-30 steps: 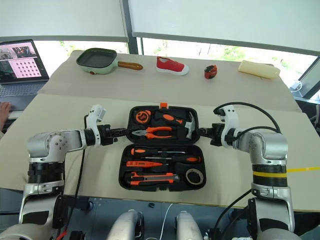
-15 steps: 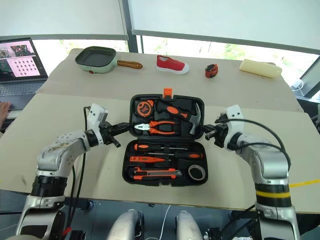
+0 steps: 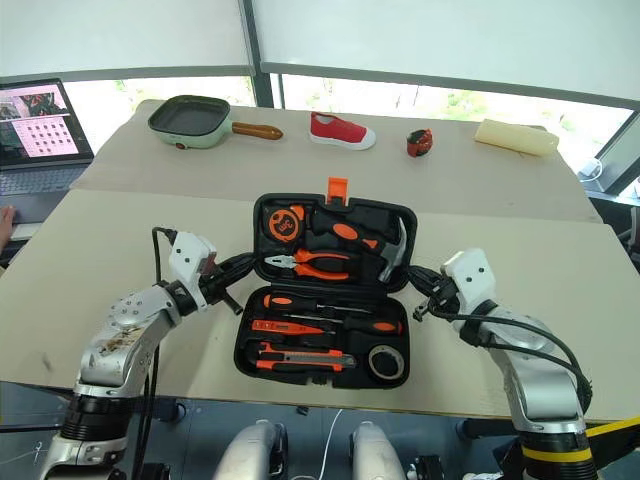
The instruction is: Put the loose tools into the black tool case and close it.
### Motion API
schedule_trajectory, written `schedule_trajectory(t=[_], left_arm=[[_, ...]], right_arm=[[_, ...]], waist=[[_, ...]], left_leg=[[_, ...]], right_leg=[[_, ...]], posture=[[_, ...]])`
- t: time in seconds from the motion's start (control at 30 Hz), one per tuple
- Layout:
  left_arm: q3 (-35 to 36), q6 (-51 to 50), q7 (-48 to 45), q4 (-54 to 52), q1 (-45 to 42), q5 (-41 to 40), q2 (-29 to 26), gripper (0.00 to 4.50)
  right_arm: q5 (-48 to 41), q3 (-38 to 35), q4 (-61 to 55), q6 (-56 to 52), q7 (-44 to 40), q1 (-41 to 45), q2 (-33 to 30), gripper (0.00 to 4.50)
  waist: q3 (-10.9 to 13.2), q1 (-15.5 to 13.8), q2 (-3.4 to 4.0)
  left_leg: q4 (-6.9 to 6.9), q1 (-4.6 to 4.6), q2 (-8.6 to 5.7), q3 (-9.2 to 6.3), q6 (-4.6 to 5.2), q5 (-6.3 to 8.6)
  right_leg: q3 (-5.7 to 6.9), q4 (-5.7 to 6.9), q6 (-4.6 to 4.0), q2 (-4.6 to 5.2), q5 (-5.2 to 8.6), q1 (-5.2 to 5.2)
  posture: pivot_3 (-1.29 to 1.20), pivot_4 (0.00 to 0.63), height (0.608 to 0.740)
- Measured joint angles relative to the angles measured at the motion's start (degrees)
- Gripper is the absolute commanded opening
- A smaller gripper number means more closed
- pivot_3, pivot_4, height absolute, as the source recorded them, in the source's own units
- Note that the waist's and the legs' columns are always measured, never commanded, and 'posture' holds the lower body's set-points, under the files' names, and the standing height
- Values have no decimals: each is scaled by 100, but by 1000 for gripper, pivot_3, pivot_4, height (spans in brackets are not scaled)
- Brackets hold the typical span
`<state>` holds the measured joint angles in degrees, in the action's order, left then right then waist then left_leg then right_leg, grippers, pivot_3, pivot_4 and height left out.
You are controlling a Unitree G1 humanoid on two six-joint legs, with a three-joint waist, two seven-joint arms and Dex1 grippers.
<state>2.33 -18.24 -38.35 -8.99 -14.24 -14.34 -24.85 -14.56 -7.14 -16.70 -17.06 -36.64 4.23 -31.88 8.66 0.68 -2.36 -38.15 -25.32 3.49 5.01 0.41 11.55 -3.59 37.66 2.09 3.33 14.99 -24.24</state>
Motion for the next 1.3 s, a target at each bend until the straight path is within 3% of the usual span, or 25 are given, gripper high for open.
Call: schedule_trajectory(t=[0.43, 0.47, 0.63, 0.83, 0.97, 1.07, 1.17, 1.27, 1.3], left_arm=[[15, 1191, 245, 63, 472, 464, -13, 8], [59, 1193, 245, 8, 554, 409, -13, 343], [509, 778, 248, -507, 1164, -10, -233, 2026], [1775, -462, 242, -1278, 2000, -824, -986, 4271], [2381, -1198, -118, -909, 1979, -1404, -1648, 4415], [2173, -1267, -332, -382, 1540, -1384, -1840, 4415], [1468, -997, -665, 282, 709, -1052, -1904, 4500], [751, -557, -1107, 752, -66, -725, -1932, 4500], [559, -433, -1259, 884, -284, -615, -1932, 4250]], right_arm=[[993, 173, -182, 2282, -26, -940, -251, 0], [1227, 188, -165, 2653, 15, -1013, -314, 0], [1878, -158, -254, 4640, 55, -2051, -744, 1680], [1536, -905, -1251, 5045, -269, -3986, -951, 3750], [608, -1282, -2167, 4221, -897, -5686, -1183, 3768], [359, -1231, -2405, 3689, -1202, -5872, -1348, 3768], [-70, -967, -2718, 2773, -1408, -5694, -1740, 3059], [-414, -781, -2934, 2002, -1507, -5108, -2061, 2042], [-491, -720, -2943, 1783, -1517, -4868, -2136, 1616]], waist=[[-2, 21, 2], [-2, 29, 3], [-5, 33, 3], [-5, 16, 1], [-12, -65, -11], [-23, -72, -30], [-25, -114, -40], [-27, -133, -48], [-27, -133, -50]], left_leg=[[0, 18, 5, 6, 0, 0], [0, 19, 6, 7, 0, 0], [10, 27, 16, 9, -1, 1], [13, 95, 30, 20, -6, 0], [29, 181, 39, 10, -61, 33], [33, 195, 42, 1, -65, 36], [33, 194, 27, 7, -65, 36], [33, 176, 22, 18, -61, 35], [33, 165, 22, 20, -57, 35]], right_leg=[[-4, 5, -1, -3, 0, 9], [-7, 6, -1, -3, 0, 8], [-8, 4, -4, -9, 3, 11], [-9, 12, -15, 0, 17, 66], [11, -8, -40, 20, 98, 117], [9, -14, -61, 37, 96, 123], [19, -14, -67, 62, 92, 120], [20, -20, -112, 58, 62, 112], [20, -24, -109, 55, 60, 119]], posture=[[0, 150, 740], [0, 150, 740], [0, 150, 740], [0, 150, 740], [0, 150, 740], [0, 150, 740], [0, 150, 740], [0, 150, 740], [0, 150, 740]])
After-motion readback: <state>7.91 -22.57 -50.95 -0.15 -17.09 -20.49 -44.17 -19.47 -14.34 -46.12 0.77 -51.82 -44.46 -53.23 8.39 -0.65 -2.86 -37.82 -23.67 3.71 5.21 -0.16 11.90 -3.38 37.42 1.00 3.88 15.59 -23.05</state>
